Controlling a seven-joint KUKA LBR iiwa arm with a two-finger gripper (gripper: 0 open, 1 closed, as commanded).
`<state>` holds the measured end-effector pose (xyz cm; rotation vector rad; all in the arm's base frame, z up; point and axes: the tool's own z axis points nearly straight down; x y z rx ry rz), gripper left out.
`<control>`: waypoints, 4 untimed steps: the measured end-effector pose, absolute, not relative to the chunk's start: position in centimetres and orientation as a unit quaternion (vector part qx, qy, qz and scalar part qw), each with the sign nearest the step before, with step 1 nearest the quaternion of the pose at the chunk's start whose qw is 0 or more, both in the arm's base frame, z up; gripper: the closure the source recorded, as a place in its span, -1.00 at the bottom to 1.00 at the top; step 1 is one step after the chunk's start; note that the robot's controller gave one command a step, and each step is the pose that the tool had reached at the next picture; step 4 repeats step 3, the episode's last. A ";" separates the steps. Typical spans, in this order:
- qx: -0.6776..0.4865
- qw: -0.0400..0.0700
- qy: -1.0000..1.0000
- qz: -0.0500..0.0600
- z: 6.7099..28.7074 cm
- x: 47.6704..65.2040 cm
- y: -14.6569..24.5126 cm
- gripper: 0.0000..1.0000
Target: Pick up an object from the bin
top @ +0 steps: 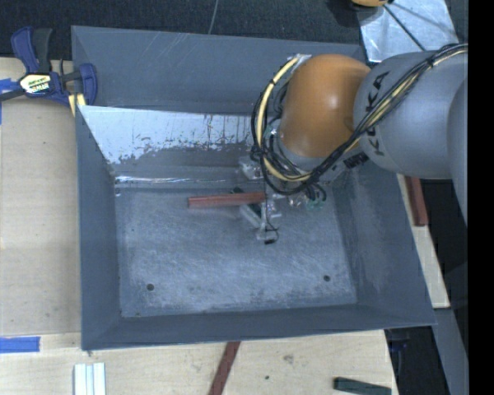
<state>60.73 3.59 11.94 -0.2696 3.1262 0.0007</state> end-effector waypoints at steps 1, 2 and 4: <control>0.083 0.003 0.997 0.001 7.1 62.8 2.7 1.00; 0.083 0.003 0.997 0.001 7.1 62.8 2.7 1.00; 0.084 0.002 0.996 0.000 20.6 62.4 2.5 1.00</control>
Offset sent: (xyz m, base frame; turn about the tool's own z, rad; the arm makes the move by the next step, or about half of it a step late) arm 0.0000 0.0000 0.0000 0.0000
